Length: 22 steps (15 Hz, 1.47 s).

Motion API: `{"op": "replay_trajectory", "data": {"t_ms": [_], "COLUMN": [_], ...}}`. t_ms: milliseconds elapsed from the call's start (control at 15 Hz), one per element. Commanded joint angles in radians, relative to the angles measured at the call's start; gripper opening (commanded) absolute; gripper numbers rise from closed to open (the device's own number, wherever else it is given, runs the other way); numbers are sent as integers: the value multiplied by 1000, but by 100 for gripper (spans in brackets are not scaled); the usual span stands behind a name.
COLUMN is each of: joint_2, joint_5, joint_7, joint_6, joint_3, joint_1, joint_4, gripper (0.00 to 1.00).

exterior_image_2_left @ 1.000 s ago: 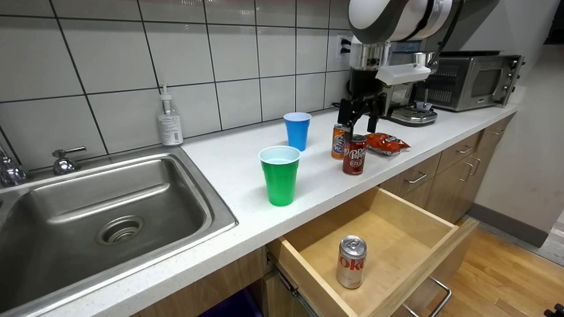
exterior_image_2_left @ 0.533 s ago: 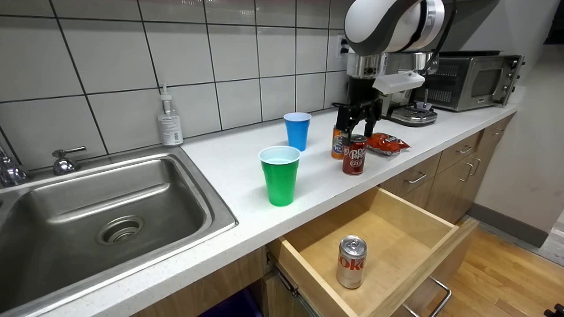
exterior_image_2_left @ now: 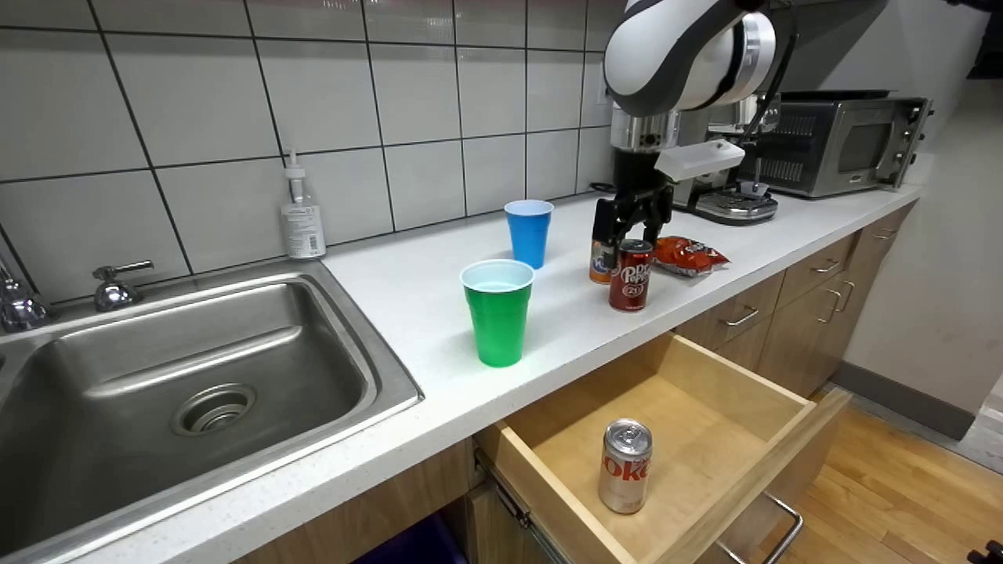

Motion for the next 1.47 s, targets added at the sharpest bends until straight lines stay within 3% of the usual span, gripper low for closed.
{"op": "replay_trajectory", "data": {"t_ms": [0, 333, 400, 467, 667, 800, 1400], "joint_2": [32, 48, 49, 50, 52, 54, 4], "joint_5": [-18, -21, -21, -22, -22, -23, -23], "joint_7": [-19, -22, -23, -24, -27, -28, -56], "joint_6": [-5, -5, -2, -1, 3, 4, 24], "joint_3": [15, 17, 17, 17, 17, 17, 22], "joint_1": [-14, -15, -15, -15, -16, -16, -16], "joint_4": [42, 55, 56, 57, 59, 62, 11], "gripper": [100, 100, 75, 74, 49, 38, 38]}}
